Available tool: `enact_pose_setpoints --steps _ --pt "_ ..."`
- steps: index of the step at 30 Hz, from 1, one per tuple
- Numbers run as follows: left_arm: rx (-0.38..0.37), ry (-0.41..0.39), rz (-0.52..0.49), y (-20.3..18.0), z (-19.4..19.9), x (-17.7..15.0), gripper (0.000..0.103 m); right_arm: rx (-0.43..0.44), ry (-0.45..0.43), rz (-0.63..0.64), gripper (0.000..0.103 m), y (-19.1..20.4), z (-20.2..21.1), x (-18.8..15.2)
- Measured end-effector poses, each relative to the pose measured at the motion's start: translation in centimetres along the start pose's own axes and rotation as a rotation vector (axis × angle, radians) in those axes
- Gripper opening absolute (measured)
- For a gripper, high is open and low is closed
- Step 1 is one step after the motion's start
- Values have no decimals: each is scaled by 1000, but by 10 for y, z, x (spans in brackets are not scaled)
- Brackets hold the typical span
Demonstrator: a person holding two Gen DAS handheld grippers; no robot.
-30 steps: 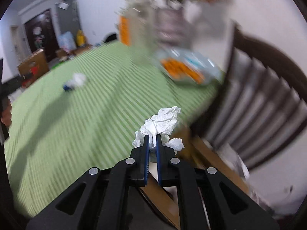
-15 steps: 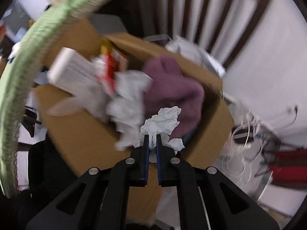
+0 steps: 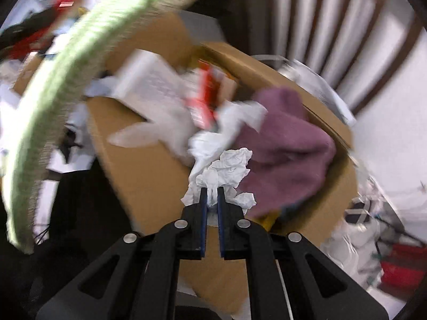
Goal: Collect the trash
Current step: 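Carry the red packet and tissue over the cardboard box, then open both tools to drop the red packet and tissue into the box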
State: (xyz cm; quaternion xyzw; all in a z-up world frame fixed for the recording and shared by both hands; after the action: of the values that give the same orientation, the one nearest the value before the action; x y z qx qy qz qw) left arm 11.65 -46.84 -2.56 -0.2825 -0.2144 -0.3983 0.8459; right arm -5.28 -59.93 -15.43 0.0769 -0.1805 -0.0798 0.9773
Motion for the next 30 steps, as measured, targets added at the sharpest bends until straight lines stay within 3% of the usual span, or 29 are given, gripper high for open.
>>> enact_pose_setpoints --steps 4,10,12,15,18,23,26,30 --pt "-32 35 -1 -14 -15 1 50 67 18 26 7 7 -25 20" --pt "-46 101 -41 -31 -37 -15 50 93 243 -34 12 -18 -98 33" --pt "-45 122 -29 -29 -44 -18 50 104 272 -69 29 -27 -96 33" --pt "-60 155 0 -25 -54 -21 50 95 200 -67 50 -35 -69 30" --pt "-74 184 -2 -31 -65 -23 50 76 95 -101 52 -43 -29 22" --pt "-168 284 -34 -56 -89 -31 50 18 -58 -150 54 -57 28 15" --pt "-210 398 -29 -67 -114 -41 50 -5 -106 -169 54 -64 43 11" --pt "-203 553 -24 -80 -151 -54 54 -34 -128 -186 54 -66 52 4"
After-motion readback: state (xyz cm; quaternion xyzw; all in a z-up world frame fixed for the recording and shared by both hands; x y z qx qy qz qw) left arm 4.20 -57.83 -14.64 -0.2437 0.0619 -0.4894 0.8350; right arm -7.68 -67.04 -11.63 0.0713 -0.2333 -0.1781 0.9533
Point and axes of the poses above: each gripper's, at about its wrist camera, not at the fingertips, and z roughly against the way its jaws point, y to its left, x to its top, the point moved 1 cm from there along -z, roughly the way its jaws point, and after that the axes turned 10 degrees about z, right-handed, at the moved point
